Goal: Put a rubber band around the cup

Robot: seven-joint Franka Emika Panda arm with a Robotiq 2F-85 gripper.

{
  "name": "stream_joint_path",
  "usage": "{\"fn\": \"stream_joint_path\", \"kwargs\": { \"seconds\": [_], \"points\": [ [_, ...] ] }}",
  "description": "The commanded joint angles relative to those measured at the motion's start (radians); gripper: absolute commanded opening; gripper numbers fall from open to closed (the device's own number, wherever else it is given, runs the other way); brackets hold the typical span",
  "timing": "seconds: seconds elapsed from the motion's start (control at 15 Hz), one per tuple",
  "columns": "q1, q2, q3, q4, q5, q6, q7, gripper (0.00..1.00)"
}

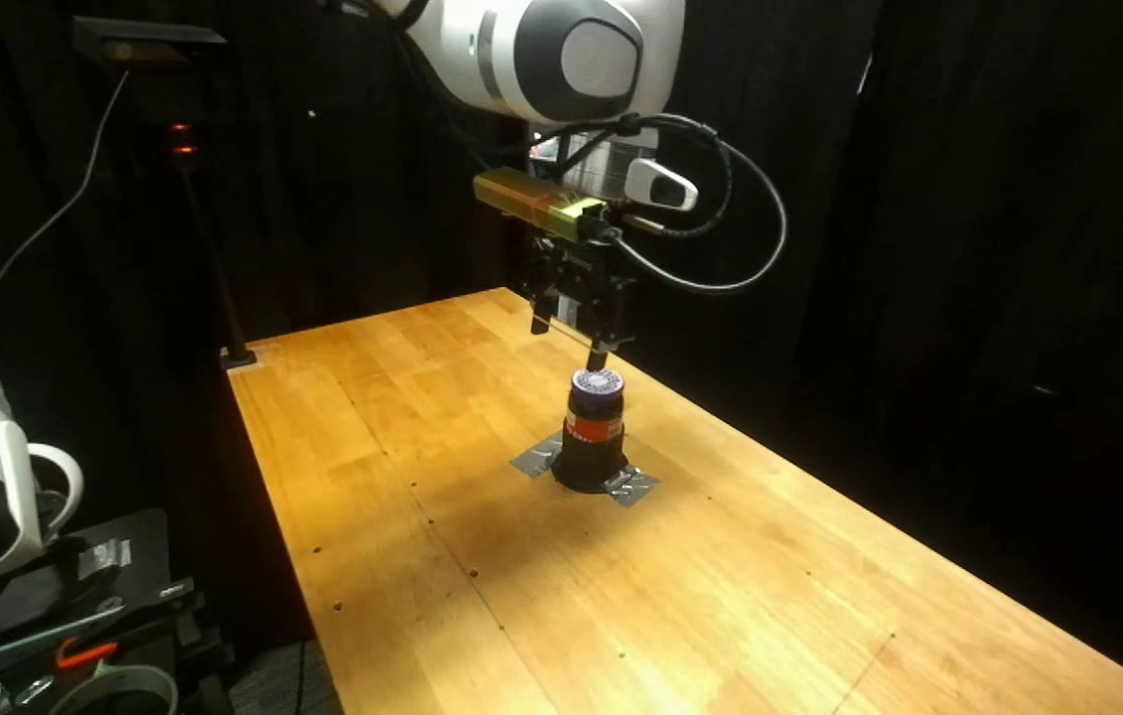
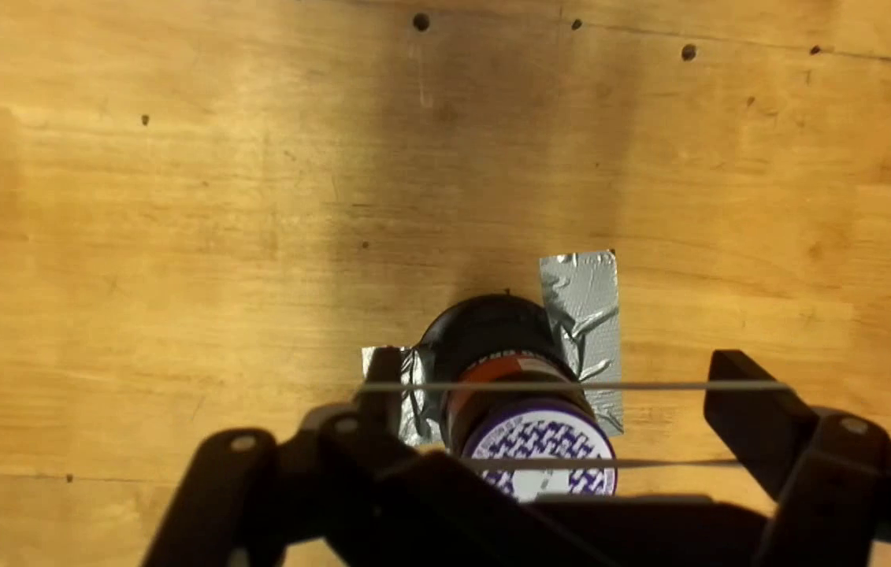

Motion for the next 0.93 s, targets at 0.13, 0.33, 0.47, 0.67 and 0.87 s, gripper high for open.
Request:
{"fn": "stream_joint_path", "kwargs": {
  "seconds": [0.13, 0.33, 0.47, 0.67, 0.87],
  "points": [
    [0.013, 0.25, 0.004, 0.356, -0.067, -0.126, -0.014, 1.0],
    [0.0, 0.354, 0.016, 0.511, -0.044, -0.183, -0.06, 1.0],
    [0.0, 0.419, 0.02, 0.609, -0.039, -0.223, -0.078, 1.0],
    [0.004, 0.502, 0.02, 0.721, -0.039, -0.272, -0.085, 1.0],
    [0.0, 0.572, 0.021, 0.804, -0.037, -0.315, -0.097, 1.0]
  ]
}}
